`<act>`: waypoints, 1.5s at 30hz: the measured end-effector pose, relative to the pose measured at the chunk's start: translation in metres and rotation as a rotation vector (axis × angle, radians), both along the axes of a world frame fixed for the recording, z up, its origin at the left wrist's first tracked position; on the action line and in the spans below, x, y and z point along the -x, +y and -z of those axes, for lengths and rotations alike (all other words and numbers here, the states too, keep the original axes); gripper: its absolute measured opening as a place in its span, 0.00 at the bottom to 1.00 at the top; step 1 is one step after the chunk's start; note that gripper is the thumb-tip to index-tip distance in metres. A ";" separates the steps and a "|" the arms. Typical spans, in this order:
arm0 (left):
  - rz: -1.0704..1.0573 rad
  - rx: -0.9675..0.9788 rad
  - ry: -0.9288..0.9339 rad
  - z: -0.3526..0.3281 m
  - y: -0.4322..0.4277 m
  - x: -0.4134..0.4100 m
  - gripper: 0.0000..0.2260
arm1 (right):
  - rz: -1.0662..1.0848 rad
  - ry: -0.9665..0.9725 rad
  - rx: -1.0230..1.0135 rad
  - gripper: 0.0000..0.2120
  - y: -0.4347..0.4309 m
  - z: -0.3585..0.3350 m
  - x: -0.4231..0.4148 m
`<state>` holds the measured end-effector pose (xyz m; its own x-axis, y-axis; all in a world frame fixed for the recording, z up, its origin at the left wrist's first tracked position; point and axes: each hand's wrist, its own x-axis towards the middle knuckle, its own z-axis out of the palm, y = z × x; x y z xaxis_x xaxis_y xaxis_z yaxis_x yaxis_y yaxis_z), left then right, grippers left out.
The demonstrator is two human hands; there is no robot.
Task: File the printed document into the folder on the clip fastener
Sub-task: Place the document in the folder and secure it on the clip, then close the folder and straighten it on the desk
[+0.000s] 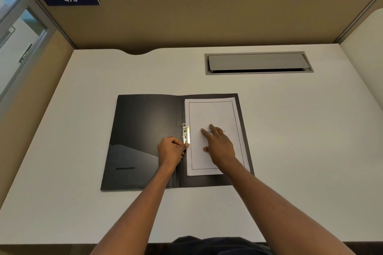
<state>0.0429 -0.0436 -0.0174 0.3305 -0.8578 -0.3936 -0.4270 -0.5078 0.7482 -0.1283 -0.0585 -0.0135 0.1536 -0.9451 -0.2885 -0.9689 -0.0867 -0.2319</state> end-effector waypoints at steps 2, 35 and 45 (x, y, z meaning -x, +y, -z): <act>-0.003 0.011 -0.014 0.000 0.000 0.001 0.08 | 0.009 -0.027 0.002 0.33 0.003 0.000 0.003; -0.252 -0.197 -0.546 -0.033 -0.051 -0.150 0.25 | -0.068 -0.033 0.073 0.29 0.084 0.020 0.010; -0.079 0.165 -0.636 -0.141 -0.063 -0.143 0.09 | -0.044 -0.018 0.083 0.29 0.084 0.025 0.012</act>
